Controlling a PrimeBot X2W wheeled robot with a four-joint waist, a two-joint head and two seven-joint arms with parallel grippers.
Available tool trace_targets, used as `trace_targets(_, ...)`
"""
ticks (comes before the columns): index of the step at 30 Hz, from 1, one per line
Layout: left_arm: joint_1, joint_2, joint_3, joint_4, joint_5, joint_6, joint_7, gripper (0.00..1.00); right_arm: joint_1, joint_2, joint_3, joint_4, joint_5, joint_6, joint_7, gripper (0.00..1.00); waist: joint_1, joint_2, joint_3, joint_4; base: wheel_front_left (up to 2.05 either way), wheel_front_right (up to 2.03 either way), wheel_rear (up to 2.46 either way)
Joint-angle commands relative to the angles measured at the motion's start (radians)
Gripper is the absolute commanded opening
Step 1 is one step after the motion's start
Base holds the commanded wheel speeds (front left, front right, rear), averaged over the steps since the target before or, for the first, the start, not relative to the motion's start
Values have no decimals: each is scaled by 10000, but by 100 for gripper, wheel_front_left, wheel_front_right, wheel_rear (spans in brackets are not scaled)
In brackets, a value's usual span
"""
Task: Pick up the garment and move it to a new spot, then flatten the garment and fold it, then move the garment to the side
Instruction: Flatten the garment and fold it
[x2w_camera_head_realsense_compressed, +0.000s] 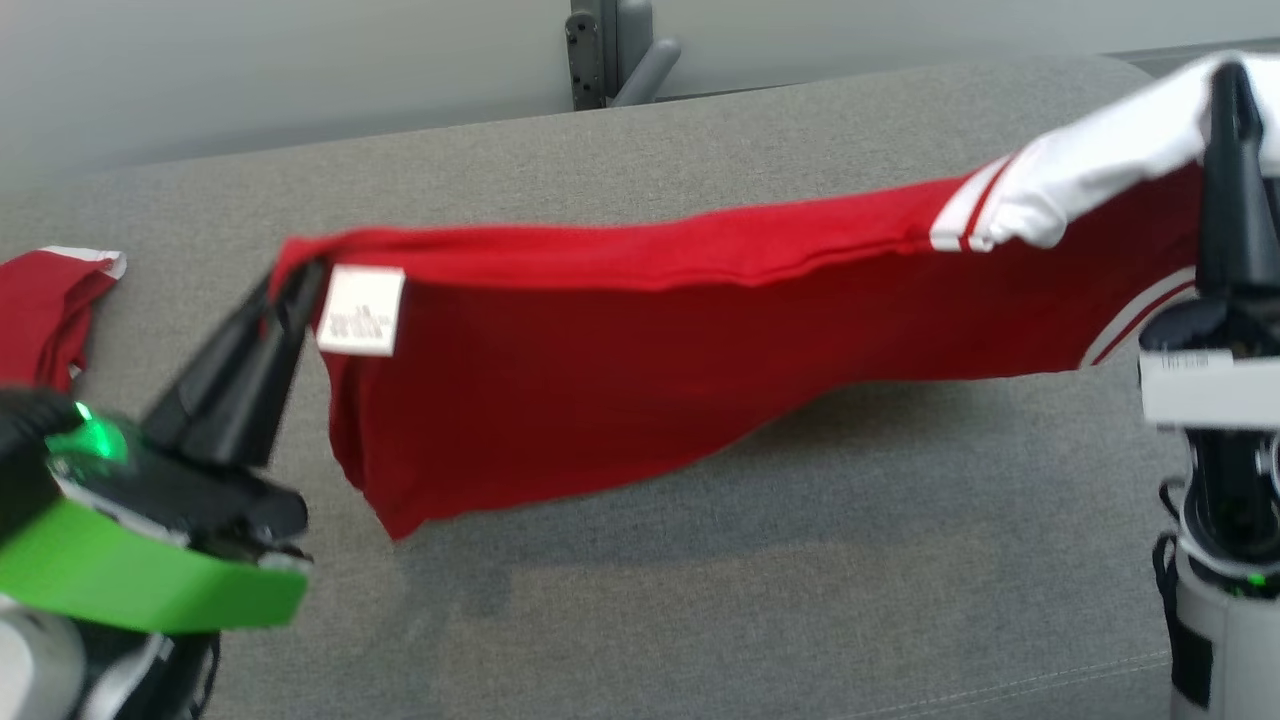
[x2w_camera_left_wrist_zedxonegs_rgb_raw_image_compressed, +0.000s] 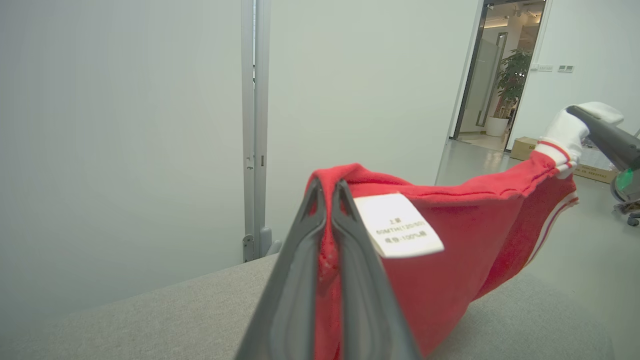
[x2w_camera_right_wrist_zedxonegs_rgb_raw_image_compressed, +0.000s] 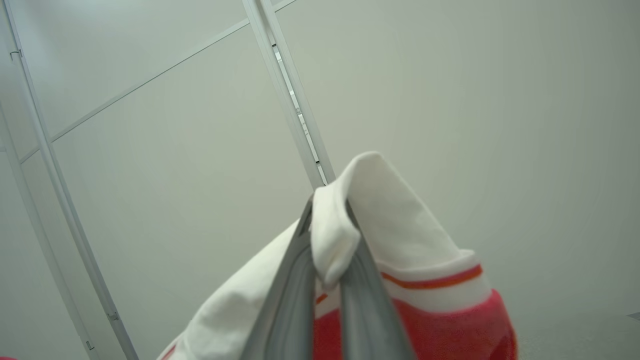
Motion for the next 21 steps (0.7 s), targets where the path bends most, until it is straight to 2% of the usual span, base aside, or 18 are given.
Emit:
trace_targets(1, -714, 134, 160, 16, -180, -156, 247, 0, -713, -22, 126, 141, -37, 2, 151, 0, 0, -1, 850, 47, 0, 0, 0)
trace_targets(3, -1949, 368, 342, 373, -191, -409, 717, 0, -1995, -26, 295, 656, -172, 2, 362, 0, 0, -1, 1417, 91, 0, 0, 0)
trace_targets(6, -3999, 260, 315, 1390, -338, -896, 1321, 0, -4076, -26, 418, 1801, -829, 2, 636, 0, 0, -1, 2498, 276, 0, 0, 0)
trace_targets(8, -5443, 115, 168, 2407, -111, -1318, 1526, 0, -5465, -20, 554, 2819, -1117, 2, 672, 0, 0, -1, 3189, 426, 0, 0, 0)
trace_targets(10, -6716, -267, -157, 3636, 40, -1726, 1603, 0, -6792, -23, 628, 3854, -1880, 2, 497, 0, 0, -1, 3760, 596, 0, 0, 0)
trace_targets(12, -7962, -567, -469, 4840, 328, -2011, 1564, 0, -7946, -23, 715, 4956, -1905, 0, 218, 0, 0, -1, 4183, 721, 0, 0, 0)
trace_targets(14, -9134, -853, -721, 6001, 539, -2183, 1404, 0, -9075, -20, 930, 5962, -2535, 2, -99, 0, 0, -1, 4525, 804, 0, 0, 0)
trace_targets(17, -10669, -1316, -911, 7678, 826, -2293, 845, 0, -10569, -39, 1190, 7498, -2494, 0, -623, 0, 0, -1, 4897, 839, 0, 0, 0)
trace_targets(21, -12284, -1942, -858, 9553, 1076, -2354, -629, 0, -12153, -37, 1612, 9235, -3055, 0, -1581, 0, 0, -1, 5013, 834, 0, 0, 0)
